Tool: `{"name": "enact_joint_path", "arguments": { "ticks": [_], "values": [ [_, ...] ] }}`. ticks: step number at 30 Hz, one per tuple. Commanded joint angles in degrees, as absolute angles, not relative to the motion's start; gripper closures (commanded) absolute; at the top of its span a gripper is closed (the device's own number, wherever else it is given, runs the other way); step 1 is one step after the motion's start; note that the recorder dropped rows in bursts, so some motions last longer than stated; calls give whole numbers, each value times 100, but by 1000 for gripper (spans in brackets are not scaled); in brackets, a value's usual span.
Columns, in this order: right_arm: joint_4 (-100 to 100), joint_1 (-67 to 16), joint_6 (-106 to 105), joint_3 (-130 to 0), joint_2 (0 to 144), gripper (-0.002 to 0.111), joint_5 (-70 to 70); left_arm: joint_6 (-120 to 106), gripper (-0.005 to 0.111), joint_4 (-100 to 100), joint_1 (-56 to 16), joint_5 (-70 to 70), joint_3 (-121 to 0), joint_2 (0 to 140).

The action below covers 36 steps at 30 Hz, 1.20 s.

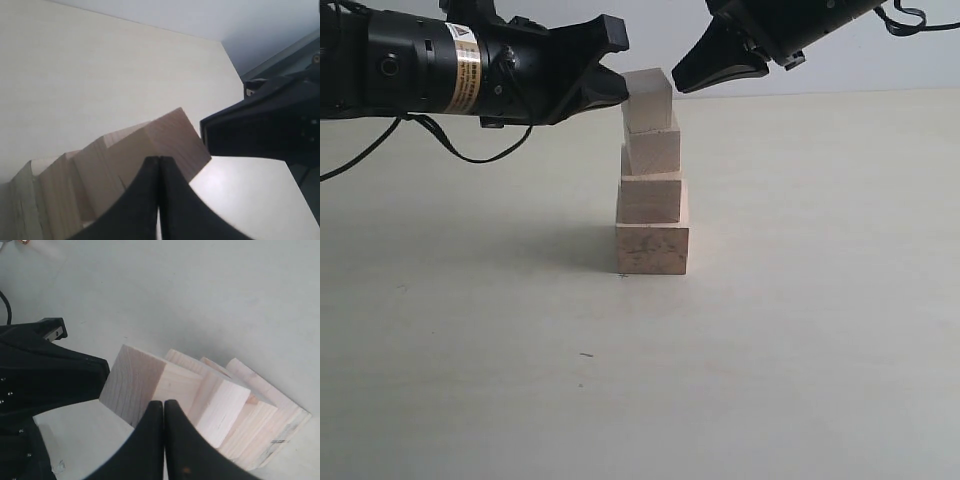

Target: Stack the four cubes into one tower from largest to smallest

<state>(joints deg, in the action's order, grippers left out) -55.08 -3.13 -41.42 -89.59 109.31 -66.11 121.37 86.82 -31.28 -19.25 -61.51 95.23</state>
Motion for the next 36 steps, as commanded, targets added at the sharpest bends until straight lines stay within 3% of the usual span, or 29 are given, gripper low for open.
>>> {"name": "enact_joint_path", "arguments": {
  "ticks": [1,15,23,28,36],
  "values": [
    [-5541,-328,-4199,-8959,10884,108,-6601,12165,107,8627,-3134,-1922,-6127,9533],
    [-5541,-328,-4189,-8959,10872,108,-6588,12165,107,8627,-3134,-1814,-6127,9533],
    [-5307,-316,-4021,-8959,10722,108,-5633,12165,107,8627,-3134,-1814,-6127,9533],
    [-4099,-316,-2727,-8959,10684,108,-4465,12165,107,8627,-3134,-1814,-6127,9533],
    [-3539,-316,-2272,-8959,10684,108,-4363,12165,107,8627,-3134,-1826,-6127,9533]
  ]
}}
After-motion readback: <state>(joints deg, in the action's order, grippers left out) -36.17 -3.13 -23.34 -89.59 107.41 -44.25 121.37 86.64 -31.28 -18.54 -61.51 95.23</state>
